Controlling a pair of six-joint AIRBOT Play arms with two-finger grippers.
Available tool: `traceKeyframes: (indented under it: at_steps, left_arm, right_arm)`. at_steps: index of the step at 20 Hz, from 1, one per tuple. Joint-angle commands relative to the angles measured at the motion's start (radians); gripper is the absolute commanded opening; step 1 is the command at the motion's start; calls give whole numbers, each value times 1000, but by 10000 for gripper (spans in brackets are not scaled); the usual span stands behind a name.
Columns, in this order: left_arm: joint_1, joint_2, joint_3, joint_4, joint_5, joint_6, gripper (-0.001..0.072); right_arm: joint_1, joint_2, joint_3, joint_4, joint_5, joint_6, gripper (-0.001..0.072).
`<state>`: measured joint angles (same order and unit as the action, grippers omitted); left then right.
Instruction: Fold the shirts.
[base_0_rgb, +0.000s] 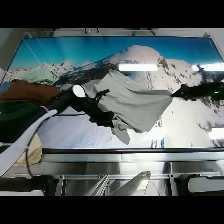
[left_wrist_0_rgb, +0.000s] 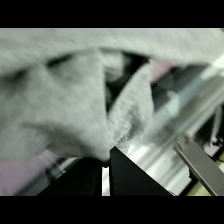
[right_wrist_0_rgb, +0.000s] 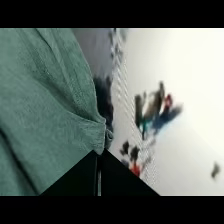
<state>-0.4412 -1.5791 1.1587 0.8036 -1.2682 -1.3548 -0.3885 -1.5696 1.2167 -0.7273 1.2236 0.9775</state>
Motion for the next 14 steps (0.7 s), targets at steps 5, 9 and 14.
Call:
traceKeyframes:
  at_steps: [5,9,14]
  left_arm:
    - [249,379,90,-126,-288,52,20]
    - [390,555,381,-291,-322,130,22]
    - [776,677,803,-299,-319,145,30]
  right_arm:
    - [-176,412,6,453,149,-61,12]
    - [-237,766,15,818,-8,-185,12]
    - [-314,1095,50,678,-512,-249,12]
